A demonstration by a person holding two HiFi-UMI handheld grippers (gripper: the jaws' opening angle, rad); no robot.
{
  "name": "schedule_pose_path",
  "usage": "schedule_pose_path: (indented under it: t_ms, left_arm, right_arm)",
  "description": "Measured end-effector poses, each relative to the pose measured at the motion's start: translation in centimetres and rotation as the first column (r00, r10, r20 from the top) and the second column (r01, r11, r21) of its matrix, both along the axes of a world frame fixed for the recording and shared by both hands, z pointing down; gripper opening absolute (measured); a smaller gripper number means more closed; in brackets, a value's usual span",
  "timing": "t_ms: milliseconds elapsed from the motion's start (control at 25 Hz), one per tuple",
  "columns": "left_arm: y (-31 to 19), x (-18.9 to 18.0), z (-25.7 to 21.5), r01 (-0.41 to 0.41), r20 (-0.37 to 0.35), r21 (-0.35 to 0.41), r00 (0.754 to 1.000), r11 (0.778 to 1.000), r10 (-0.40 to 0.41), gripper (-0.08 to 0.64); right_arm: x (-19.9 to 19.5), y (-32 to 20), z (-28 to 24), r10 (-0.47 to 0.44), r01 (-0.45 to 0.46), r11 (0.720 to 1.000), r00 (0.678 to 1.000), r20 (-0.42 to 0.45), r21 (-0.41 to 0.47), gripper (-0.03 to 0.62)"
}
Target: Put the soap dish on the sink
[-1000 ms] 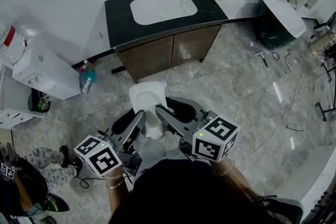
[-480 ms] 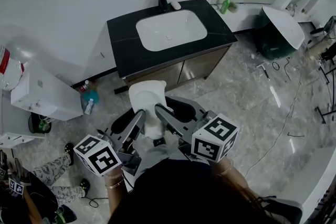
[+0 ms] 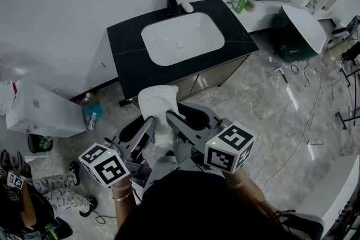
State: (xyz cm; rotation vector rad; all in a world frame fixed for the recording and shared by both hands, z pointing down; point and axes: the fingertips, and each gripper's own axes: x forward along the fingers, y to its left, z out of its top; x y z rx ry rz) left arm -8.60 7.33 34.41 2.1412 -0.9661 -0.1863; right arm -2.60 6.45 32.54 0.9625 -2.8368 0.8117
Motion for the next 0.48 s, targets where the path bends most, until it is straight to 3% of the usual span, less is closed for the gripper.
schedule_pose_path:
  t_ms: [480]
  left_arm:
    - [-16.3,0.5,0.3,0.043,0.030,-0.021,0.999,0.999,-0.042,0.114]
  right_arm:
    - [0.5,-16.6,0.5,-0.041,0.041,0.999,0.999,0.019,-0.028,0.126]
